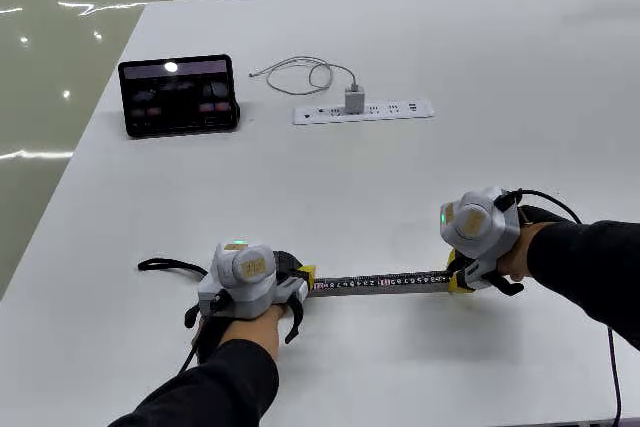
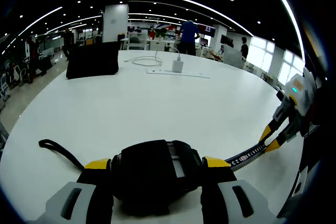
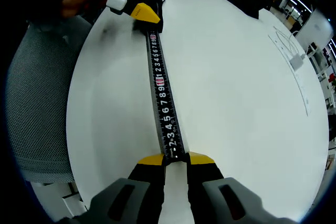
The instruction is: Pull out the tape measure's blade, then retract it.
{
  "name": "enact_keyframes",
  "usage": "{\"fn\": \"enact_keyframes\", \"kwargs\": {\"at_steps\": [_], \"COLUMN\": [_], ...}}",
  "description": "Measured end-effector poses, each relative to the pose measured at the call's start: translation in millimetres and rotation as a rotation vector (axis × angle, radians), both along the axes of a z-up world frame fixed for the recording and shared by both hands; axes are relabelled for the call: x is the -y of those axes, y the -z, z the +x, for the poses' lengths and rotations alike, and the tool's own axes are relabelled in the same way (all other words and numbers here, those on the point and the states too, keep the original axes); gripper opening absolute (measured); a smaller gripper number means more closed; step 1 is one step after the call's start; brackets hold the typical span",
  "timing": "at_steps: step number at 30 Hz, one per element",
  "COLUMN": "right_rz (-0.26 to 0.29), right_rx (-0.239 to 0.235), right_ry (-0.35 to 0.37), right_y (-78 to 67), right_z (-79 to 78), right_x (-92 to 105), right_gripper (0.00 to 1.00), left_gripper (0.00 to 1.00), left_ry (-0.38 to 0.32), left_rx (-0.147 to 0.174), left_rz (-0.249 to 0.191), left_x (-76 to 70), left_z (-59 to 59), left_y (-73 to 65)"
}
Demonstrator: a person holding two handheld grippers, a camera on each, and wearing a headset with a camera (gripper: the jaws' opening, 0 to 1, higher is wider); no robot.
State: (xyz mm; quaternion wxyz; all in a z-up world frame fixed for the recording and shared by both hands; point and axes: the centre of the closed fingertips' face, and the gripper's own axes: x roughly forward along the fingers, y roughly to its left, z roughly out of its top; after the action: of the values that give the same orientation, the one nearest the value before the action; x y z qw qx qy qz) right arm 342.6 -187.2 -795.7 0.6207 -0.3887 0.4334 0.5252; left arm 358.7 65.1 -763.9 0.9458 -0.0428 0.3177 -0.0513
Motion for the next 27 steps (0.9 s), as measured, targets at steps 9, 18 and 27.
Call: {"fn": "enact_keyframes", "kwargs": {"at_steps": [9, 18, 27], "right_rz": [0.015, 0.032, 0.038], "right_rx": [0.004, 0.004, 0.001], "right_ry": [0.004, 0.011, 0.001], "right_y": [0.2, 0.3, -0.3], "right_z": [1.0, 0.8, -0.1], "right_x": [-7.0, -13.2, -18.9], "right_gripper": [0.11, 0.11, 0.11], "left_gripper": [0.64, 0.64, 0.64], "left_ry": [-0.002, -0.002, 0.001], "left_rx": [0.0, -0.004, -0.01], "left_rz": [-0.002, -0.006, -0.009], "left_x": [0.0, 0.0, 0.0], "left_z": [0.3, 0.6, 0.4], "left_y": [0.6, 1.3, 1.5]}}
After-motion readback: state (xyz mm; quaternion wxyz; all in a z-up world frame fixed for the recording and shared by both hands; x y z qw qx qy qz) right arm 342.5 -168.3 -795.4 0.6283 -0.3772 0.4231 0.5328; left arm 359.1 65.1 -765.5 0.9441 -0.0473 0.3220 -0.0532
